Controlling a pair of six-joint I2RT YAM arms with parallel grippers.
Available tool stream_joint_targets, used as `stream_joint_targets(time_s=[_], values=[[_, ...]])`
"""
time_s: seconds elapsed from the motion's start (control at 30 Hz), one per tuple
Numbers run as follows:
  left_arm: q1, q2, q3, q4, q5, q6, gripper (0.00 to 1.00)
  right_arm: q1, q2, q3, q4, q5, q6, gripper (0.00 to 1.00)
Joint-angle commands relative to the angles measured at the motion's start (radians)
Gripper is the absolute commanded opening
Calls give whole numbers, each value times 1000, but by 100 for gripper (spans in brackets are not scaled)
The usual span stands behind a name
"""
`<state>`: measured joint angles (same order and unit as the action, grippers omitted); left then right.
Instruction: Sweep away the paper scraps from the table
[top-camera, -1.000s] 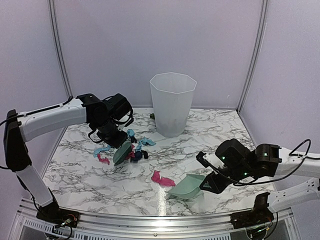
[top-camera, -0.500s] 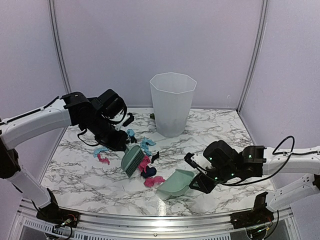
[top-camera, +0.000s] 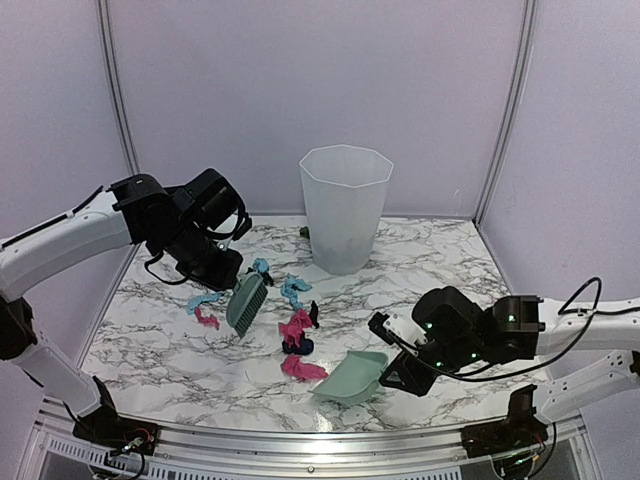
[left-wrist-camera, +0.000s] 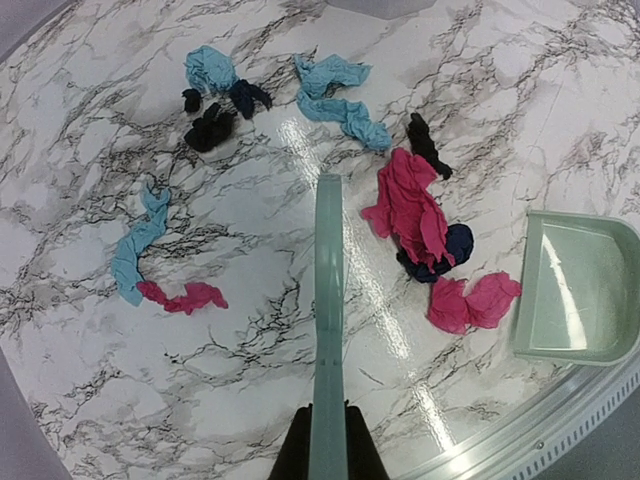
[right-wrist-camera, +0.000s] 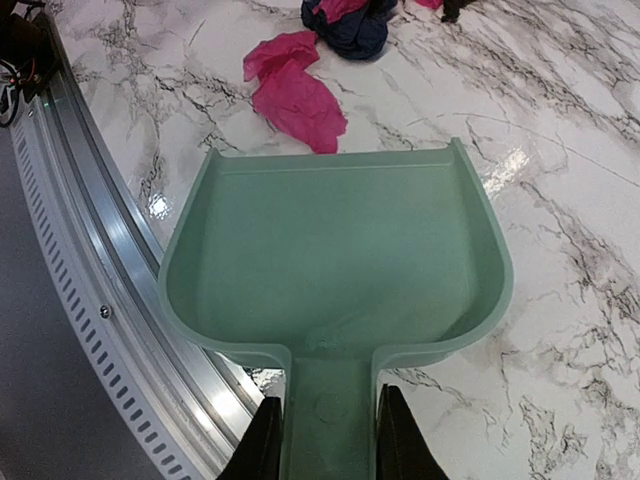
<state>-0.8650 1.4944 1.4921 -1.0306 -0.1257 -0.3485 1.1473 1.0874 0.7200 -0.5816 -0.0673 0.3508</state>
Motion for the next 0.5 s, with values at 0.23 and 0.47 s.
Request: stream_joint_targets(time_s=[0.23, 0.47], values=[[2, 158, 59, 11, -47, 67, 0, 47, 76, -4, 89, 88, 52, 0], [3, 191, 65, 12, -46, 100, 0, 155, 141, 96, -17, 166, 28, 0]])
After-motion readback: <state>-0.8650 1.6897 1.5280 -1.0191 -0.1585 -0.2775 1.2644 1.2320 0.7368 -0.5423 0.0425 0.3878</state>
